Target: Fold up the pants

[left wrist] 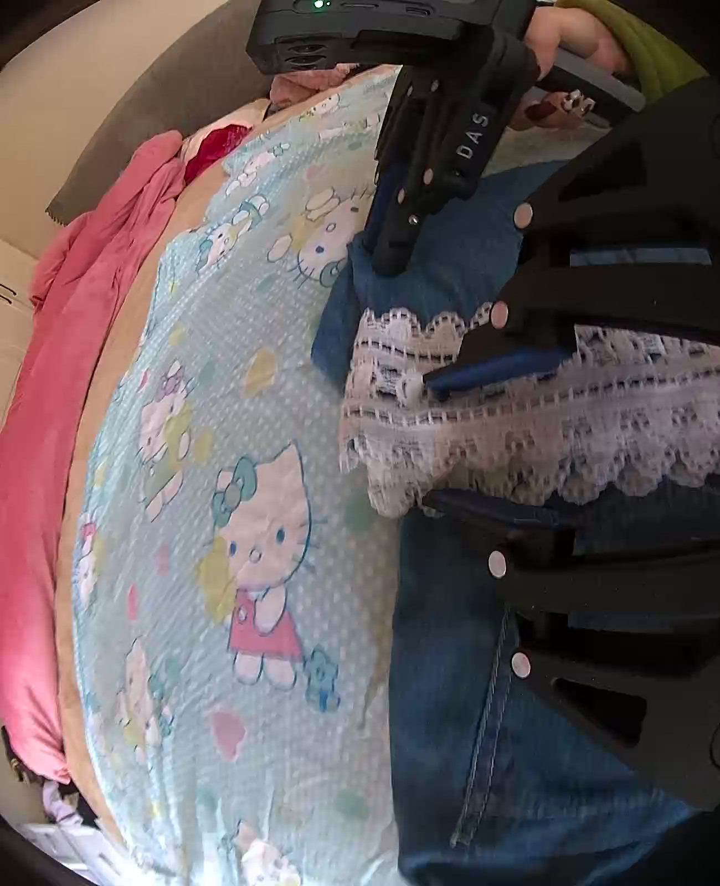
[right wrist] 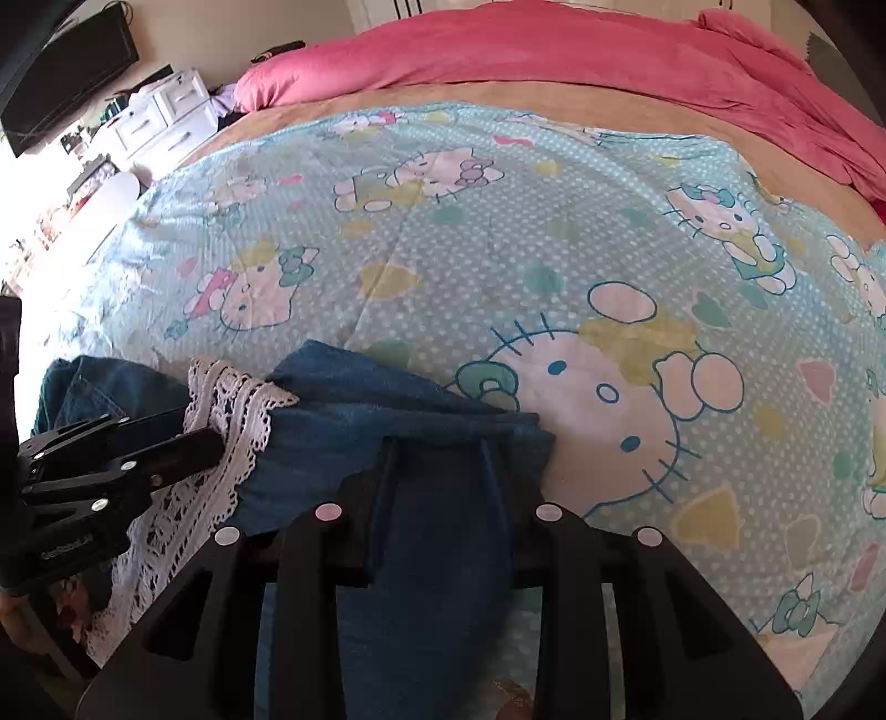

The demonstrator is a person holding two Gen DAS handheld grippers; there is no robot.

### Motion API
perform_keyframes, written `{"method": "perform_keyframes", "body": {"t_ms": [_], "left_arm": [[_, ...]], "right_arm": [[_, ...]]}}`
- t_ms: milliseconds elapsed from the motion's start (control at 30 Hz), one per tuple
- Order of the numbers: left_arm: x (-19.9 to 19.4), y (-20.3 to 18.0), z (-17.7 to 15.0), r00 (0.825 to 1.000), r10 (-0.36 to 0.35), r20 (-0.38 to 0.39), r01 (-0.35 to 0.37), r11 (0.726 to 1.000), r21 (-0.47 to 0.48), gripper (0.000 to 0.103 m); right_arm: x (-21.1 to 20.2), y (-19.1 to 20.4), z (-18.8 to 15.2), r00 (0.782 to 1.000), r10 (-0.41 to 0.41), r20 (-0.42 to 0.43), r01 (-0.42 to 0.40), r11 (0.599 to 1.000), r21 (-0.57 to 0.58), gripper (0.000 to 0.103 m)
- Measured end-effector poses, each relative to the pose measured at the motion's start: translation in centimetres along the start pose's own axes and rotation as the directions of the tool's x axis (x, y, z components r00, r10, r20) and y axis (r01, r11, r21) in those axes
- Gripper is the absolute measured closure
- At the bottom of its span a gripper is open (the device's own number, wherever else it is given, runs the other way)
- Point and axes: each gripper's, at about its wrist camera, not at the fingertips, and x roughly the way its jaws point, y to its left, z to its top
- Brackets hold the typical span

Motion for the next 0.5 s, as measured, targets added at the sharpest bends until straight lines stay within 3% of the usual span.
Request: {"method": "perform_keyframes", "body": {"t_ms": [100,167,233,433,500], "left_arm": [[-1.9,0.3,-0.5,0.999,0.006,0.035,-0.006,1.0,-0.003,0.055],[-4.0,0.4,-1.4,0.997,0.027,0.075,-0.027,1.0,-0.005,0.042],[-5.6,0.4,-1.9,0.994,0.052,0.1,-0.052,0.999,-0.01,0.032],[-10.5,0.1,-3.8,0.975,0.114,0.189,-0.114,0.993,-0.012,0.011],[-11.8,0.3,-4.3,0.97,0.126,0.208,-0.127,0.992,-0.011,0.01]], "right_arm": [[-1.6,-0.5,-0.5,0.999,0.03,0.045,-0.032,0.999,0.042,0.072],[-3.1,-0.8,-1.0,0.996,0.04,0.083,-0.045,0.997,0.066,0.062],[-4.4,-1.1,-1.3,0.992,0.036,0.124,-0.045,0.997,0.068,0.041],[-8.5,-0.1,-1.7,0.965,0.05,0.256,-0.062,0.997,0.039,0.017],[-9.5,0.4,-1.5,0.955,0.064,0.29,-0.077,0.996,0.033,0.014]]}}
